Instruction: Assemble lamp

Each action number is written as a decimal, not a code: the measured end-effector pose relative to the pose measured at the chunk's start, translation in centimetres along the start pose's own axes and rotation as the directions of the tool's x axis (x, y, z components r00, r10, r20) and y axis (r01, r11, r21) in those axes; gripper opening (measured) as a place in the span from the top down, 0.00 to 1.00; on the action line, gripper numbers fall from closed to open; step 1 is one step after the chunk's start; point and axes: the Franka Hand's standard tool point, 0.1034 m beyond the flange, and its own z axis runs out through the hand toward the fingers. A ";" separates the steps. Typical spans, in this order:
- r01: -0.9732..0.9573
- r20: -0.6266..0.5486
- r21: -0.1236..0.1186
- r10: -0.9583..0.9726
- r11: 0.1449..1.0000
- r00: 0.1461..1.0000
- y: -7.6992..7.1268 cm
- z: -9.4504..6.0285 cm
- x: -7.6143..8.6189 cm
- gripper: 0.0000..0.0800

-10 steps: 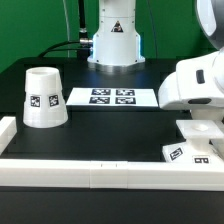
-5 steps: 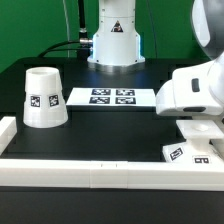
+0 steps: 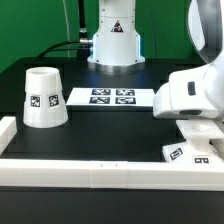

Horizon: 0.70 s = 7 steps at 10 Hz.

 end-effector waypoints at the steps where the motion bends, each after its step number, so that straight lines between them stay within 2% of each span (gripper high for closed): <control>1: 0.017 -0.005 -0.010 -0.017 1.000 1.000 0.2 -0.2 0.0 0.28; 2: 0.053 -0.013 -0.029 -0.053 0.998 0.998 0.5 -0.7 -0.2 0.28; 3: 0.145 -0.008 -0.086 -0.146 0.986 0.989 1.6 -2.1 -1.2 0.28; 5: 0.203 0.011 -0.070 -0.203 0.977 0.979 3.5 -6.4 -4.3 0.28; 6: 0.211 0.012 -0.068 -0.211 0.975 0.977 4.1 -8.1 -5.0 0.28; 7: 0.218 -0.006 -0.069 -0.218 0.974 0.976 4.1 -9.0 -4.9 0.28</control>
Offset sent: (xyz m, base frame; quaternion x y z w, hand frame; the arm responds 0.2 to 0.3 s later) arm 0.0118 -0.0431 0.0923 -0.0276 -0.0344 -0.1505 0.9876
